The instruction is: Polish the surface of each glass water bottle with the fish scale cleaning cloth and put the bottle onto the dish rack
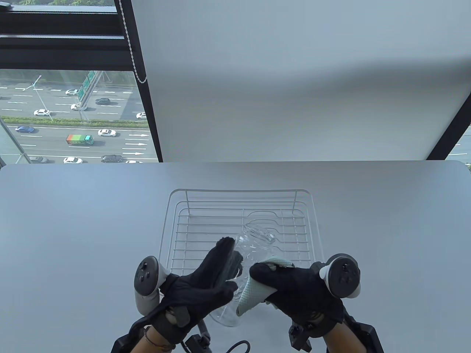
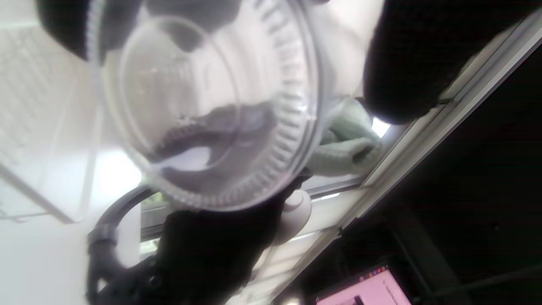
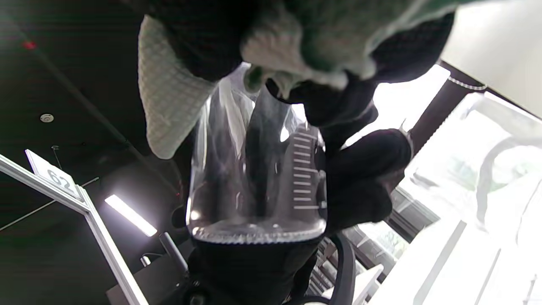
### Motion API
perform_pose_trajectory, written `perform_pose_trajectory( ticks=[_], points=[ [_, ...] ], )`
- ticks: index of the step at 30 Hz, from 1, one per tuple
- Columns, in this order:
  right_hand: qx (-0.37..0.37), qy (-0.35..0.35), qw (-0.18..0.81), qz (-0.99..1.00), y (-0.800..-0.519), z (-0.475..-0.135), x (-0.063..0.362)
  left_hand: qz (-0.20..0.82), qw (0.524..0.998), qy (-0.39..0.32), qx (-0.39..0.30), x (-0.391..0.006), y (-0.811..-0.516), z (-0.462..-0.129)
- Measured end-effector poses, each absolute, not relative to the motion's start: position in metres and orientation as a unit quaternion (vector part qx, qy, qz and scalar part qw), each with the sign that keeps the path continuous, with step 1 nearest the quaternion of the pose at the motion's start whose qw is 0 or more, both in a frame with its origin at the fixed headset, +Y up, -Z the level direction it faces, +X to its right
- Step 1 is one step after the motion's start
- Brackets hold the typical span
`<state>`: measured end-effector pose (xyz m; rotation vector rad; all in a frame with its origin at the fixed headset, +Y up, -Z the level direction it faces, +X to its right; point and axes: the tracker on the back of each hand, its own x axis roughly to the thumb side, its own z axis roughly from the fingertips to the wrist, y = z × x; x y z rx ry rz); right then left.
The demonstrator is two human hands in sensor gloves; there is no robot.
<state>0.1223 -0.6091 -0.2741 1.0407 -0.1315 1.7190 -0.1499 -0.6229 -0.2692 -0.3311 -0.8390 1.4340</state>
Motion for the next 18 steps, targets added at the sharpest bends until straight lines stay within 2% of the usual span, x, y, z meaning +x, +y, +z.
perform_pose_trajectory(
  ticks=[2,6,9,12,13,14,16,18],
  points=[
    [0.442,-0.054,0.529,0.723,-0.608,-0.274,0.124,0.625,0.653,-0.386,-0.185,-0.148,-0.620,-0.265],
    [0.443,-0.029,0.547,0.710,-0.612,-0.276,0.121,0.610,0.666,-0.392,-0.174,-0.149,-0.612,-0.260],
    [0.437,-0.038,0.552,0.709,-0.609,-0.274,0.119,0.610,0.719,-0.329,-0.046,-0.167,-0.595,-0.250],
    [0.427,-0.049,0.534,0.728,-0.611,-0.273,0.122,0.579,0.768,-0.231,0.147,-0.200,-0.582,-0.242],
    [0.421,-0.052,0.532,0.733,-0.611,-0.274,0.123,0.576,0.769,-0.212,0.179,-0.207,-0.580,-0.240],
    [0.416,-0.054,0.533,0.735,-0.612,-0.275,0.124,0.532,0.795,-0.188,0.224,-0.216,-0.576,-0.239],
    [0.412,-0.047,0.538,0.734,-0.613,-0.277,0.123,0.444,0.845,-0.136,0.265,-0.227,-0.573,-0.239],
    [0.415,-0.040,0.535,0.735,-0.615,-0.279,0.121,0.365,0.876,-0.098,0.299,-0.231,-0.574,-0.243]
  ],
)
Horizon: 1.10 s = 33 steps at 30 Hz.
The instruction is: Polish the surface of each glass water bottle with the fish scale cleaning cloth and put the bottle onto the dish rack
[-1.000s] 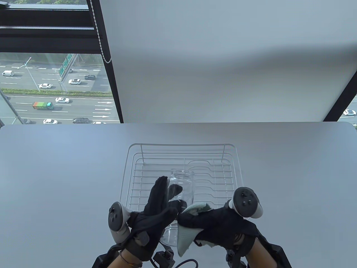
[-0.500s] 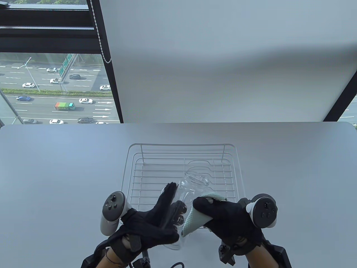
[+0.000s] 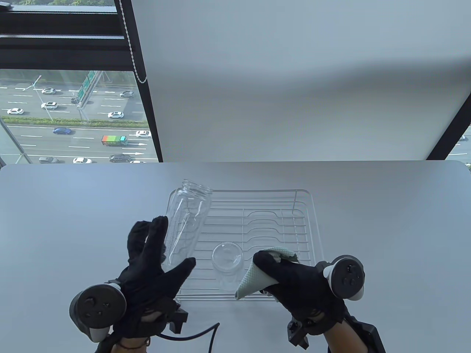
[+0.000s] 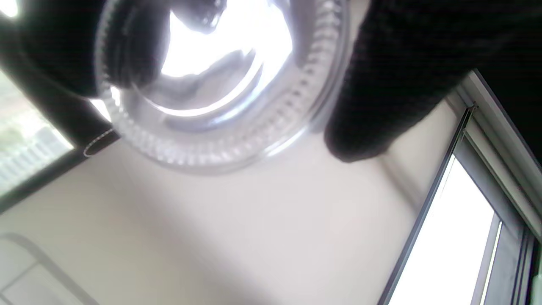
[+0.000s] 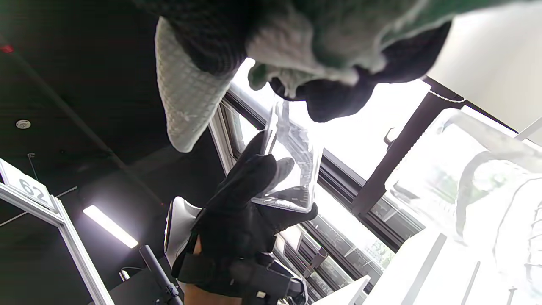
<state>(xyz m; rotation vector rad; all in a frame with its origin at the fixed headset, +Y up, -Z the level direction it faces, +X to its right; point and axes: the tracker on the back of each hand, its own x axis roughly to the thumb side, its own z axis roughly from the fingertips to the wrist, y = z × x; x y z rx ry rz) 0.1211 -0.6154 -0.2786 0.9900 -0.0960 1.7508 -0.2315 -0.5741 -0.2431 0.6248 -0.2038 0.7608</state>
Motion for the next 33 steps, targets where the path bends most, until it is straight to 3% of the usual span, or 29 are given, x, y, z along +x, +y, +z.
perform_pose_trajectory(
  ticks=[4,10,16,33],
  points=[
    [0.415,-0.028,0.527,0.741,-0.619,-0.280,0.118,0.337,0.884,-0.075,0.316,-0.235,-0.584,-0.257],
    [0.414,-0.022,0.526,0.743,-0.620,-0.281,0.117,0.312,0.921,-0.091,0.212,-0.226,-0.606,-0.284],
    [0.411,-0.021,0.525,0.745,-0.621,-0.282,0.118,0.288,0.932,-0.136,0.173,-0.212,-0.613,-0.293],
    [0.409,-0.013,0.524,0.747,-0.621,-0.284,0.120,0.272,0.944,-0.154,0.105,-0.200,-0.628,-0.303]
  ],
)
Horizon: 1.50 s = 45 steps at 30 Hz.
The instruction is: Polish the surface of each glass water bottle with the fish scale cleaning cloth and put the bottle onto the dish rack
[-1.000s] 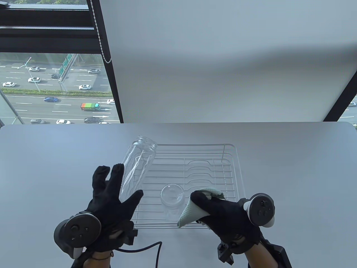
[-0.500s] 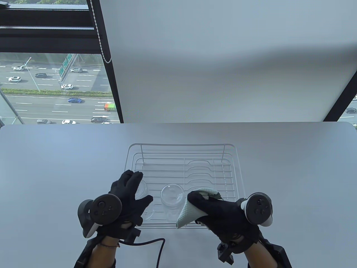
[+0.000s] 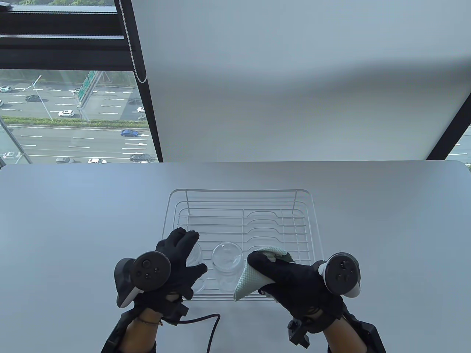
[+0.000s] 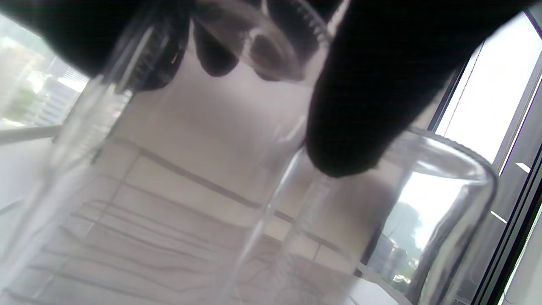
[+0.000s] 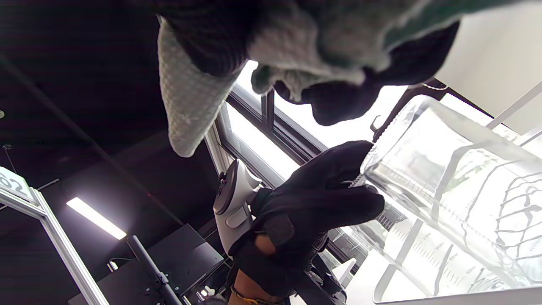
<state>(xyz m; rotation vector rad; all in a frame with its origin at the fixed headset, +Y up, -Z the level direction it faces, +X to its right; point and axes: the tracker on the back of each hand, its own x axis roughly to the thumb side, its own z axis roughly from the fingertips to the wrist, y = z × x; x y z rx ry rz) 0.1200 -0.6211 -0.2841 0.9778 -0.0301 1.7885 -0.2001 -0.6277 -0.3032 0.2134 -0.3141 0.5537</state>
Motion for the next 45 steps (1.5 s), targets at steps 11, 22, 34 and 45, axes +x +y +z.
perform_pose_trajectory(
  ticks=[11,22,34,45],
  points=[
    [0.385,-0.024,0.524,0.759,-0.622,-0.289,0.129,0.346,0.923,-0.129,0.104,-0.251,-0.606,-0.294],
    [0.089,-0.176,0.378,0.905,-0.618,-0.309,0.195,0.328,0.940,0.034,0.089,-0.316,-0.712,-0.328],
    [-0.161,0.028,0.258,0.952,-0.749,-0.340,0.279,0.322,0.941,0.023,0.099,-0.311,-0.719,-0.324],
    [-0.163,0.091,0.284,0.940,-0.751,-0.335,0.284,0.314,0.943,0.005,0.111,-0.311,-0.716,-0.320]
  ],
)
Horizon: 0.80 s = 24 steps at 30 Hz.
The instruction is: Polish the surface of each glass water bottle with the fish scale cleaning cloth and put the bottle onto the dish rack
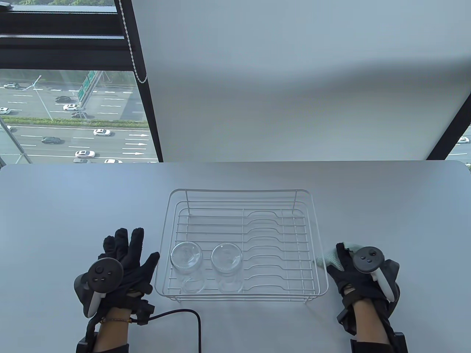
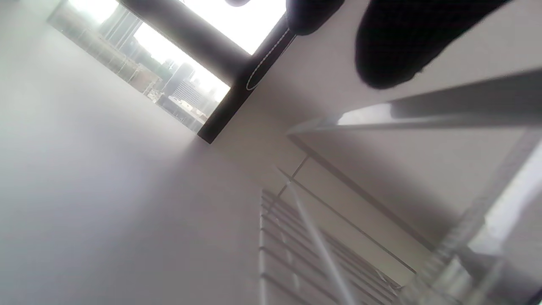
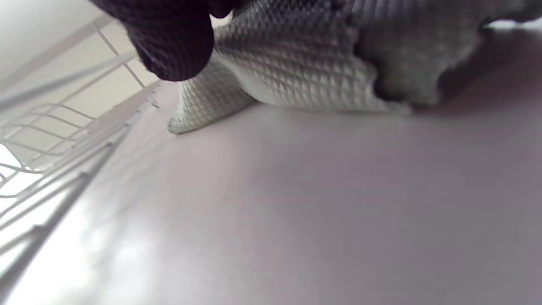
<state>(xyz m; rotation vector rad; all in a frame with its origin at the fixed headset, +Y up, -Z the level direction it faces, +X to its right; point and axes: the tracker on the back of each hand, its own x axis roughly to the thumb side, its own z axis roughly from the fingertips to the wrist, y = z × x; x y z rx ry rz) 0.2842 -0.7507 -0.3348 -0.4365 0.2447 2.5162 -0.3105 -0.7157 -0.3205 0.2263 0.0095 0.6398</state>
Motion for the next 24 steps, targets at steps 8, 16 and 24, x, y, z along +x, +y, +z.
perform_pose_trajectory(
  ticks=[8,16,24],
  points=[
    [-0.154,0.064,0.290,0.942,-0.719,-0.321,0.280,0.316,0.942,-0.008,0.110,-0.305,-0.715,-0.319],
    [-0.114,0.042,0.270,0.955,-0.715,-0.317,0.269,0.301,0.945,-0.018,0.124,-0.297,-0.709,-0.314],
    [-0.012,0.052,0.231,0.972,-0.717,-0.319,0.245,0.263,0.956,-0.029,0.127,-0.288,-0.707,-0.312]
  ],
)
